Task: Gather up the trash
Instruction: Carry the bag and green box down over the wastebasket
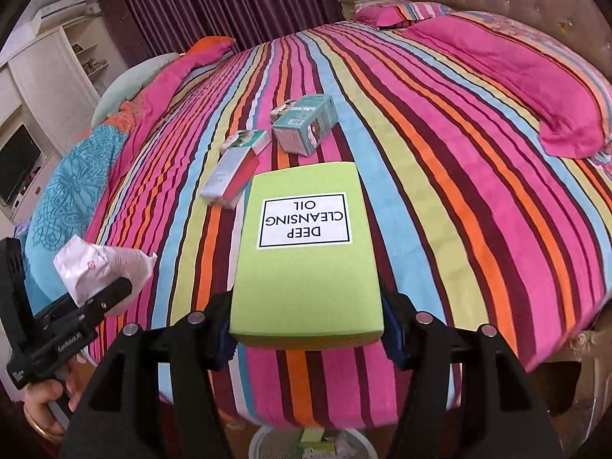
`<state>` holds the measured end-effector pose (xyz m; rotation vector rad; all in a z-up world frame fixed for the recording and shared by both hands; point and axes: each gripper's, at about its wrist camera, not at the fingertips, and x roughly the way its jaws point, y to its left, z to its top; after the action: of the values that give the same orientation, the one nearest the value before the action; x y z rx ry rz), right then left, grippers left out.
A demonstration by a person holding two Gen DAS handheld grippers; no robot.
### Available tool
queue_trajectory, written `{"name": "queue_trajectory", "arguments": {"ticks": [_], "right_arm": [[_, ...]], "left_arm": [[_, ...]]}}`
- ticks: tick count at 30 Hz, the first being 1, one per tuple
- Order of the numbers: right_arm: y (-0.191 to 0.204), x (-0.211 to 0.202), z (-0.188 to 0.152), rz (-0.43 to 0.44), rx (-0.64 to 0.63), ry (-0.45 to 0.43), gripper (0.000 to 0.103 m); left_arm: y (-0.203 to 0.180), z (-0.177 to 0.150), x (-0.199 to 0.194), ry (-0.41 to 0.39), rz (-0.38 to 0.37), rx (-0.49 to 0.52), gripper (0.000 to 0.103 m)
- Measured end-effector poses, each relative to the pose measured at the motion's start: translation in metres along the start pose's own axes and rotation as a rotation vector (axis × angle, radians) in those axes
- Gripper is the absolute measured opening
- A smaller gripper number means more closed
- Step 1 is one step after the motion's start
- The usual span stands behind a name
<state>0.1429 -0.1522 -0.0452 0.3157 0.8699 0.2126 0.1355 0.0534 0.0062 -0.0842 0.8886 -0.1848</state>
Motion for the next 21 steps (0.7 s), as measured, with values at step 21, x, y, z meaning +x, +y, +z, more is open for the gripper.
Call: {"name": "queue_trajectory", "arguments": {"ticks": [21], "right_arm": [[0.015, -0.039, -0.145, 0.154, 0.016, 0.255, 0.057]], "left_arm": [[-0.041, -0.176, -0.041, 0.181, -0.063, -0.006, 0.05]]}}
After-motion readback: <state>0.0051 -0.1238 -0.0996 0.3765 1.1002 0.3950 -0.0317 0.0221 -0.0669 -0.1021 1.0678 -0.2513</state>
